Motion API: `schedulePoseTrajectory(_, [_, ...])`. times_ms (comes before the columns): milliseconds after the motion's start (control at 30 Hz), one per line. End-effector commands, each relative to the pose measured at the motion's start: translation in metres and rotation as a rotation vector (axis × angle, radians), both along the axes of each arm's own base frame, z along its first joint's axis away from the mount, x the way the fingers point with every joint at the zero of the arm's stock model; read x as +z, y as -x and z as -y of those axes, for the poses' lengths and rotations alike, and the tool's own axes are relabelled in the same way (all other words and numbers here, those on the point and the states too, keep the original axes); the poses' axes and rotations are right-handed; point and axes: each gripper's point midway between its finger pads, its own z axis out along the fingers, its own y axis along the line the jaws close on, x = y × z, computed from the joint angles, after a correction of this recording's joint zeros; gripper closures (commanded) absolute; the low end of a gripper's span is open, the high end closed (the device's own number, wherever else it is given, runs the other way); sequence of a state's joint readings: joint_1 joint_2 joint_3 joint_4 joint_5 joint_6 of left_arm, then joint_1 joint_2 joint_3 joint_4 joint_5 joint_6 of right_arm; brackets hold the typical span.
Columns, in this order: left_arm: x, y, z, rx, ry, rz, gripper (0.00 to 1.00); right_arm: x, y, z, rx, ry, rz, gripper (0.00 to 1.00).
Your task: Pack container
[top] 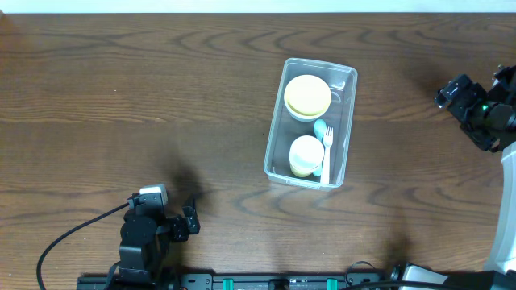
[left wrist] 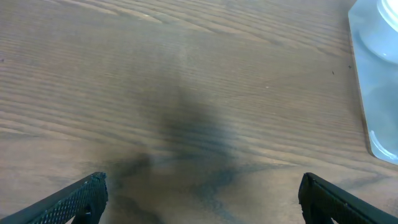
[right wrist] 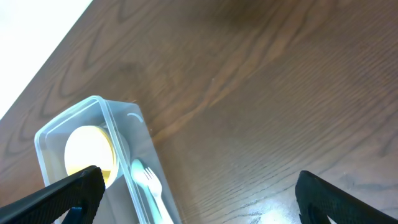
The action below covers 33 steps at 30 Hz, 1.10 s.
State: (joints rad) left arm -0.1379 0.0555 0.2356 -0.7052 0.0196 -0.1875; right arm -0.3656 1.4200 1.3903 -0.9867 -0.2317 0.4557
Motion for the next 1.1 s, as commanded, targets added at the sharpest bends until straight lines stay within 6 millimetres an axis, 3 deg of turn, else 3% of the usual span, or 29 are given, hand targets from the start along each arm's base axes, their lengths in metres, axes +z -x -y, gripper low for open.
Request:
schedulePoseTrajectory(0, [-0.002, 0.0, -0.001, 0.014, 0.011, 0.002, 0.02, 0.0, 0.001, 0.002, -0.009, -0.003, -0.001, 0.01])
schedulePoseTrajectory(767, [-0.002, 0.0, -0.001, 0.014, 0.01, 0.001, 0.02, 0.003, 0.002, 0.001, -0.007, 0.0, 0.007, 0.01])
schedulePoseTrajectory(900, [-0.002, 0.0, -0.001, 0.014, 0.01, 0.001, 0.02, 0.028, 0.008, -0.015, 0.029, 0.026, 0.079, 0.01])
schedulePoseTrajectory(1067, [-0.002, 0.0, -0.001, 0.014, 0.01, 0.001, 0.02, 0.077, 0.027, -0.062, 0.155, 0.072, 0.233, 0.01])
